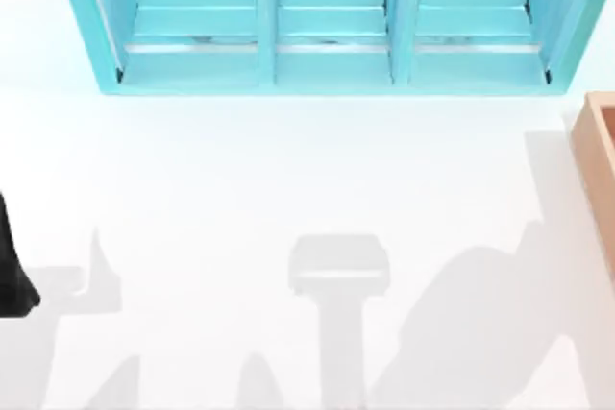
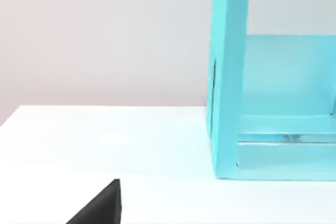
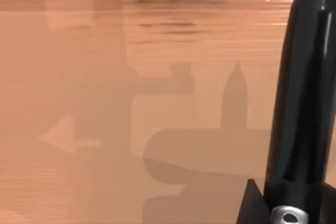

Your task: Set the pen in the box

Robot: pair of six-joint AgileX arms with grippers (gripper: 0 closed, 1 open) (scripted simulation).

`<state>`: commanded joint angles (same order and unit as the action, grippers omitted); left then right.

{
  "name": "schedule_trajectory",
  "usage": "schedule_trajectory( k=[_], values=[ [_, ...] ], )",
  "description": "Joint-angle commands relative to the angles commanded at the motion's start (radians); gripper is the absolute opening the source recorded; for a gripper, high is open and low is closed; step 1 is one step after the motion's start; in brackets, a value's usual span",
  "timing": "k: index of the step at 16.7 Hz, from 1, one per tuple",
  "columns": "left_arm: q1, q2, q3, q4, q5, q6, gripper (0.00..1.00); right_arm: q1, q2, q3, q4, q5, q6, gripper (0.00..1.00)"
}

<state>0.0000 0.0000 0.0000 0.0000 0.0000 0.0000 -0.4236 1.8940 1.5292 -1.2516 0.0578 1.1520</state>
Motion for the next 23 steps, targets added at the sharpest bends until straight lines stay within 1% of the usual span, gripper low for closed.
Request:
schedule_trajectory(
  k=[3, 6, 8, 12, 23],
  values=[
    [0.0, 0.0, 0.0, 0.0, 0.0, 0.0, 1.0, 0.043, -0.001, -0.089, 0.065, 0.014, 0.03, 0.0],
    [0.0, 0.0, 0.0, 0.0, 0.0, 0.0, 1.0, 0.048, -0.012, -0.151, 0.141, 0.0, 0.04, 0.0],
    [0.0, 0.0, 0.0, 0.0, 0.0, 0.0, 1.0, 0.035, -0.021, -0.169, 0.177, -0.019, 0.039, 0.0],
    [0.0, 0.0, 0.0, 0.0, 0.0, 0.0, 1.0, 0.031, -0.023, -0.172, 0.183, -0.022, 0.039, 0.0],
    [0.0, 0.0, 0.0, 0.0, 0.0, 0.0, 1.0, 0.031, -0.023, -0.172, 0.183, -0.022, 0.039, 0.83]
  ],
)
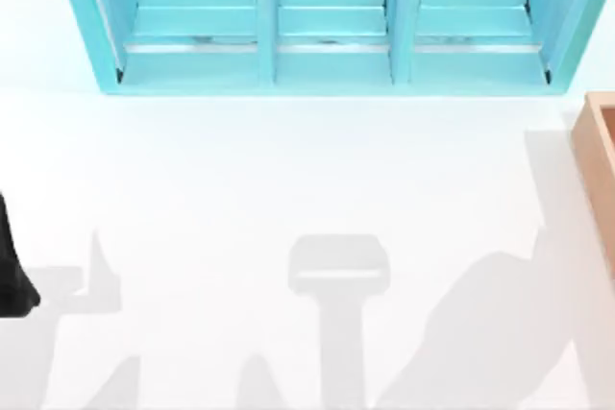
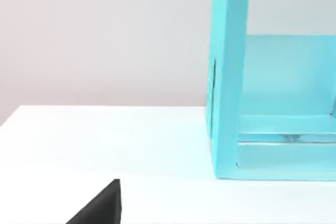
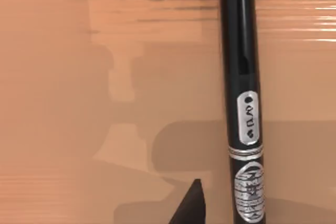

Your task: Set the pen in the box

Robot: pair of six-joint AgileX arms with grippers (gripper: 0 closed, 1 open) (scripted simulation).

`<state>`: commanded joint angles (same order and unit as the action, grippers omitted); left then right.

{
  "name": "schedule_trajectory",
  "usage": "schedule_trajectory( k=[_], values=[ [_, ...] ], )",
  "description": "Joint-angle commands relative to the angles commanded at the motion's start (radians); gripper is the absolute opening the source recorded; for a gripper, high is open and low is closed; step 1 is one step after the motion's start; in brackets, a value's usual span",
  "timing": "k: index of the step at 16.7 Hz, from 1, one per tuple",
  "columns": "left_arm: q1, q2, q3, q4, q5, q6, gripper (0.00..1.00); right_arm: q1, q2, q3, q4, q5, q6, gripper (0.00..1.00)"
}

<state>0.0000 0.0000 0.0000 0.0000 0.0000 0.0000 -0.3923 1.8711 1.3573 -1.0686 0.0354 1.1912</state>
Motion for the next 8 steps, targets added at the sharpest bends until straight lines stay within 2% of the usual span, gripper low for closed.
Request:
schedule_trajectory(
  k=[2, 8],
  values=[
    [0.0, 0.0, 0.0, 0.0, 0.0, 0.0, 1.0, 0.0, 0.0, 0.0, 0.0, 0.0, 0.0, 0.98],
    [0.0, 0.0, 0.0, 0.0, 0.0, 0.0, 1.0, 0.0, 0.0, 0.0, 0.0, 0.0, 0.0, 1.0]
  ],
)
